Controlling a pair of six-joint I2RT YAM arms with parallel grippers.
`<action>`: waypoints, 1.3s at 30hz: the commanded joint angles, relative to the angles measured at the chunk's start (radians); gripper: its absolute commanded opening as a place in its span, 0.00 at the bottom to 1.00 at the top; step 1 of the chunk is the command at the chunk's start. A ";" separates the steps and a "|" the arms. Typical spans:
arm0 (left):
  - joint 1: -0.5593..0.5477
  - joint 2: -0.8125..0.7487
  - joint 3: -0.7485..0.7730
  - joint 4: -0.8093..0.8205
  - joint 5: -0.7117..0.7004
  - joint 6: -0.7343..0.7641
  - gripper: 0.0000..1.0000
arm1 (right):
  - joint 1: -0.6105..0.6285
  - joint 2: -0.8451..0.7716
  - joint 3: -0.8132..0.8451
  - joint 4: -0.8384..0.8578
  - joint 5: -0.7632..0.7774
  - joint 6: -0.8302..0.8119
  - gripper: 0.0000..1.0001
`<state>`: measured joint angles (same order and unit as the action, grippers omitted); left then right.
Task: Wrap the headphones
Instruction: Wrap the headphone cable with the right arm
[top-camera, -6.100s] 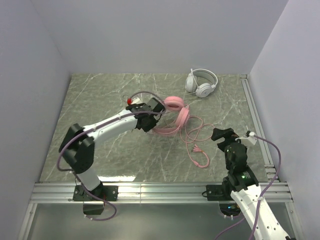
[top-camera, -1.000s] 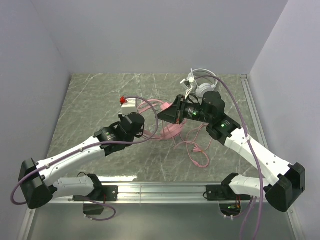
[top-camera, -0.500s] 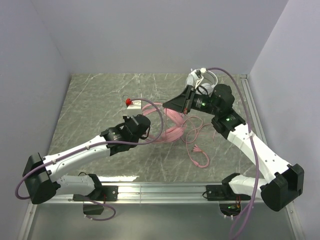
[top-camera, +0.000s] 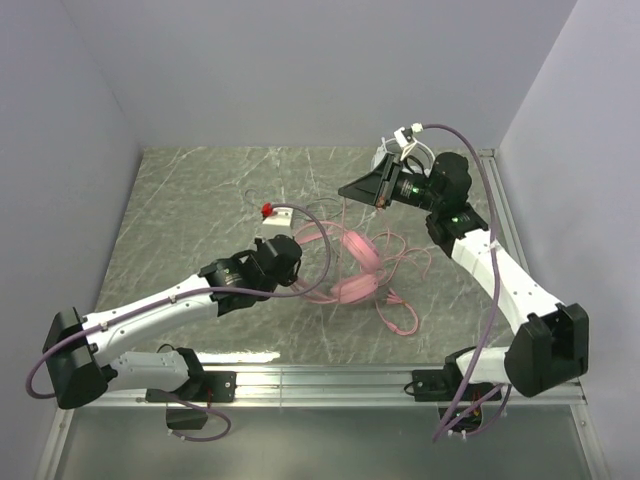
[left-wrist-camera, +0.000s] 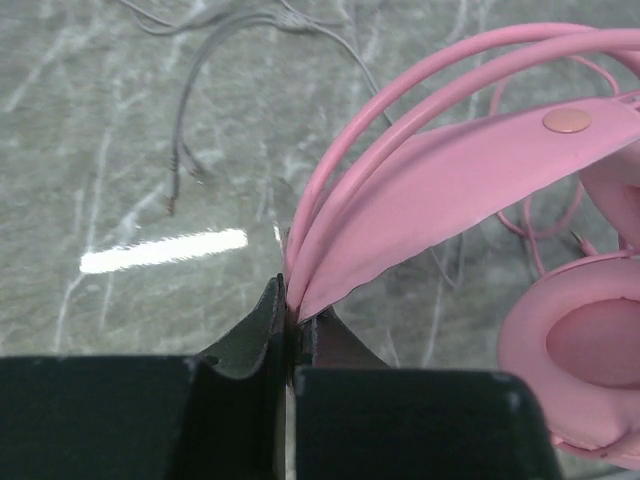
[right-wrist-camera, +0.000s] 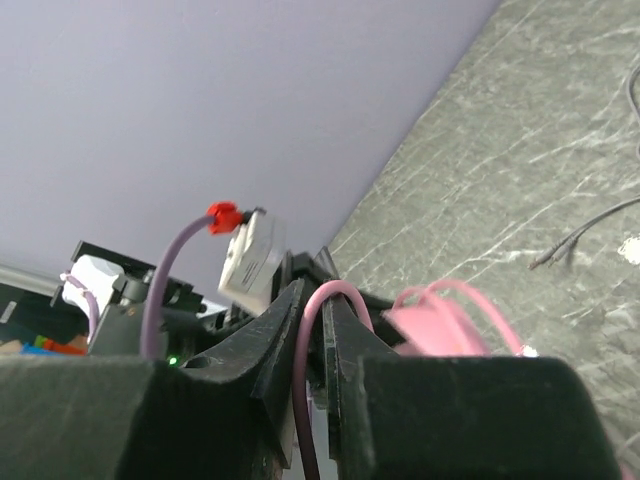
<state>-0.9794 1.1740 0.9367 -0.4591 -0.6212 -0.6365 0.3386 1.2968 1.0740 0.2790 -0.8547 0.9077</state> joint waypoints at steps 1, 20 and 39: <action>-0.041 -0.048 0.022 -0.001 0.148 0.031 0.00 | -0.032 0.027 0.061 0.141 -0.036 0.036 0.19; -0.054 -0.252 0.033 0.016 0.749 -0.023 0.00 | -0.112 0.021 -0.065 0.196 -0.096 -0.016 0.12; 0.240 -0.292 0.128 -0.173 1.014 -0.088 0.00 | -0.118 -0.120 -0.229 0.054 -0.026 -0.299 0.06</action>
<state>-0.7704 0.9062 0.9848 -0.6899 0.1932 -0.7006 0.2420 1.2041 0.8543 0.3325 -0.9630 0.6975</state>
